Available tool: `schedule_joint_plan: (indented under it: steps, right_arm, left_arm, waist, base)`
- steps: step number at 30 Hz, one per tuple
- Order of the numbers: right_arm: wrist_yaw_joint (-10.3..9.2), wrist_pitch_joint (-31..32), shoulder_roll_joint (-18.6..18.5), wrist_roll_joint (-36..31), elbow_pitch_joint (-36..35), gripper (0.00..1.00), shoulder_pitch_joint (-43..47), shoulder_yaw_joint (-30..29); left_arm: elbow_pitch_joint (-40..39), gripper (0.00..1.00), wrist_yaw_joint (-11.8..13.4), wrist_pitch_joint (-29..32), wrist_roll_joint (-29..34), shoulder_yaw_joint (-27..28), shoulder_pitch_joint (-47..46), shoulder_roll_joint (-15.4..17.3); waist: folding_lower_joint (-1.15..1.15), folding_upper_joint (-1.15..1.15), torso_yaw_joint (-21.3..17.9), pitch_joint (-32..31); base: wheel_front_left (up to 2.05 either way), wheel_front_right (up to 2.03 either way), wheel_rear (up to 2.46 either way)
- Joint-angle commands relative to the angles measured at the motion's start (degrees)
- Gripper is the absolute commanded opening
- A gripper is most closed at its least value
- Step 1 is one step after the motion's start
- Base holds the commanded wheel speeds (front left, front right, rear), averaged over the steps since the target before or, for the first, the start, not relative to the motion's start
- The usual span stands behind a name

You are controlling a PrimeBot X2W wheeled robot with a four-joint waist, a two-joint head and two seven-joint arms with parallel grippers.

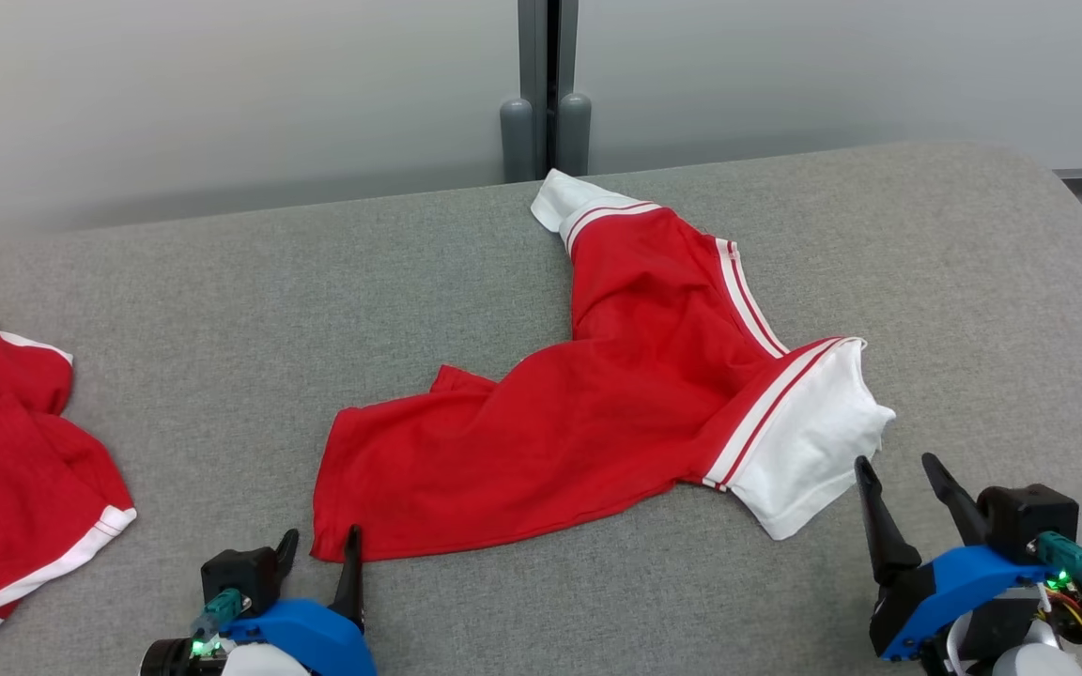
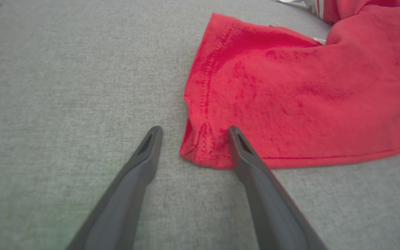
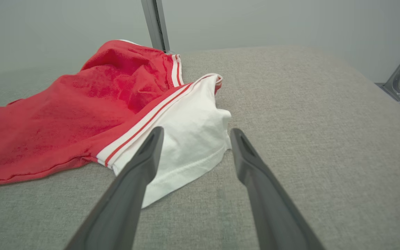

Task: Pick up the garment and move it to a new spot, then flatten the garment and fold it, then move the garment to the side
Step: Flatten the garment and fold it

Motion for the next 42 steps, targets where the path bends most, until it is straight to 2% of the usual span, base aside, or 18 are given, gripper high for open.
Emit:
schedule_joint_plan:
  steps: [1, 2, 4, 14, 23, 36, 37, 38, 39, 40, 42]
  right_arm:
    - [0.03, 0.7, -0.1, -0.2, 1.1, 1.00, -1.2, -0.8]
    - [0.03, 1.3, -0.1, -0.5, 1.9, 1.00, -1.7, -1.5]
    - [0.03, 2.5, -0.1, -0.8, 3.6, 1.00, -2.7, -3.0]
    - [0.02, 4.5, -0.3, -4.2, 14.0, 1.00, -10.9, -5.7]
    - [0.02, 6.0, -2.2, -6.7, 24.2, 1.00, -16.7, -4.7]
    - [0.07, 5.4, -2.6, -4.5, 34.5, 1.00, -21.0, -0.2]
    - [0.11, 5.6, -2.6, -4.1, 35.4, 0.96, -21.3, 0.7]
    - [0.12, 5.8, -2.5, -3.8, 36.3, 0.48, -21.6, 1.6]
    - [0.16, 6.2, -2.6, -3.4, 37.2, 0.16, -21.7, 2.5]
    - [0.17, 6.7, -2.6, -2.8, 38.2, 0.00, -21.7, 3.2]
    - [0.08, 5.9, -3.2, -1.1, 39.8, 0.00, -21.5, 4.3]
  left_arm:
    - [1.4, 1.00, 0.7, 0.3, -0.2, 0.2, -1.0, 0.0]
    - [2.1, 0.78, 1.0, 0.5, -0.4, 0.3, -1.3, 0.0]
    - [3.6, 0.00, 0.8, 1.4, -0.9, 0.1, -1.9, -0.1]
    - [7.6, 0.00, -0.1, -0.1, -1.7, -0.8, -4.7, -0.5]
    - [8.6, 0.00, -0.5, -2.0, -2.4, -1.3, -6.8, 0.0]
    - [8.4, 0.00, -0.9, -3.0, -2.9, -1.8, -7.9, 0.2]
    - [8.3, 0.00, -0.9, -3.1, -2.9, -1.9, -7.9, 0.3]
    - [8.3, 0.00, -0.9, -3.1, -2.9, -1.9, -7.9, 0.4]
    - [8.2, 0.00, -0.9, -3.2, -3.0, -1.9, -8.0, 0.5]
    - [8.2, 0.00, -0.9, -3.2, -3.0, -2.0, -7.9, 0.6]
    - [8.1, 0.00, -0.8, -3.3, -3.3, -2.0, -7.7, 0.6]
  waist:
    - [0.00, 0.00, 0.0, 0.3]
    - [0.00, 0.00, 0.0, 0.4]
    - [0.00, 0.00, 0.0, 0.8]
    - [0.00, 0.00, 0.9, 3.2]
    - [0.00, 0.00, 2.5, 5.0]
    - [0.00, 0.00, 3.2, 6.3]
    - [0.00, 0.00, 3.2, 6.4]
    - [0.00, 0.00, 3.2, 6.5]
    - [0.00, 0.00, 3.2, 6.5]
    - [0.00, 0.00, 3.2, 6.5]
    - [0.00, 0.00, 3.1, 6.2]
  base:
    - [0.00, 0.00, 0.00]
    - [0.00, 0.00, 0.00]
    - [0.00, 0.00, 0.00]
    - [0.00, 0.00, 0.00]
    - [0.00, 0.00, 0.00]
    - [0.00, 0.00, 0.00]
    - [0.00, 0.00, 0.00]
    - [0.00, 0.00, 0.00]
    - [0.00, 0.00, 0.00]
    - [0.00, 0.00, 0.00]
    - [0.00, 0.00, 0.00]
